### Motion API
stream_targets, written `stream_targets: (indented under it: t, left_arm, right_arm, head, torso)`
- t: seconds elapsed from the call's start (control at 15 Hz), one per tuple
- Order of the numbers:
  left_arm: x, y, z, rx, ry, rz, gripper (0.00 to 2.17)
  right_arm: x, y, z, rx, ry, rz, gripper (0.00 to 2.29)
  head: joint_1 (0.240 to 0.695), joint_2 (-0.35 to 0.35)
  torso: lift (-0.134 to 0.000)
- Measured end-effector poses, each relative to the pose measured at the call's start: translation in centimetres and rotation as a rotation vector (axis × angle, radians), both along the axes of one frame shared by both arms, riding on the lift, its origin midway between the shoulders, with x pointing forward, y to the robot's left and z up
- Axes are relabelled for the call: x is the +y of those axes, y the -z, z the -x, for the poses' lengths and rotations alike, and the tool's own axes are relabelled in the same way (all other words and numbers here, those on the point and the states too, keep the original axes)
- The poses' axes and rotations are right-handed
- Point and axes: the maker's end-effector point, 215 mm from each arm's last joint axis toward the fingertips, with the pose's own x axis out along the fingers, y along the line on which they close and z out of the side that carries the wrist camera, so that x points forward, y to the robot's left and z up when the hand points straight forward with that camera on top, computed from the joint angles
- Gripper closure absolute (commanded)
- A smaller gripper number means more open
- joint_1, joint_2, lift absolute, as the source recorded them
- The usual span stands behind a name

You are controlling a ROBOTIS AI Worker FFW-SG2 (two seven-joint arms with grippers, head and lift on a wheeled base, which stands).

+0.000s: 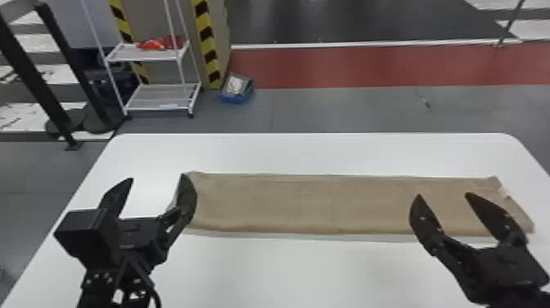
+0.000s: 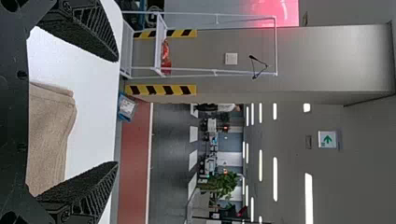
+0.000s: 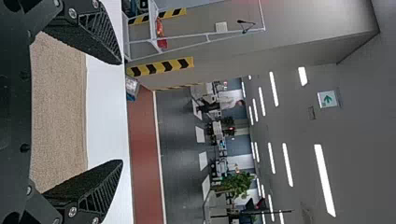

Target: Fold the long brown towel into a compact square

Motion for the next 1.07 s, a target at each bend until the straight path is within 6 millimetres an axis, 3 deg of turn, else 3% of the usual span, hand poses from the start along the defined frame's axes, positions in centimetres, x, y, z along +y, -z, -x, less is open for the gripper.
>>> stream_targets:
  t: [0.8,1.07]
  left_arm:
    - [0.1,0.3,-0.1,0.005,-0.001,-0.001,0.1]
    - [0.6,1.4,-0.8,0.018,-0.01,-0.009,0.1]
  right_arm:
    - [-0.1,0.2,0.1,0.004,0.001,0.001,0.14]
    - [0.0,1.3,-1.2,0.022,-0.01,0.02,0.15]
  head:
    - [0.695,0.077]
    - [0.695,0.083]
  torso:
    - [-0.125]
    - [-0.125]
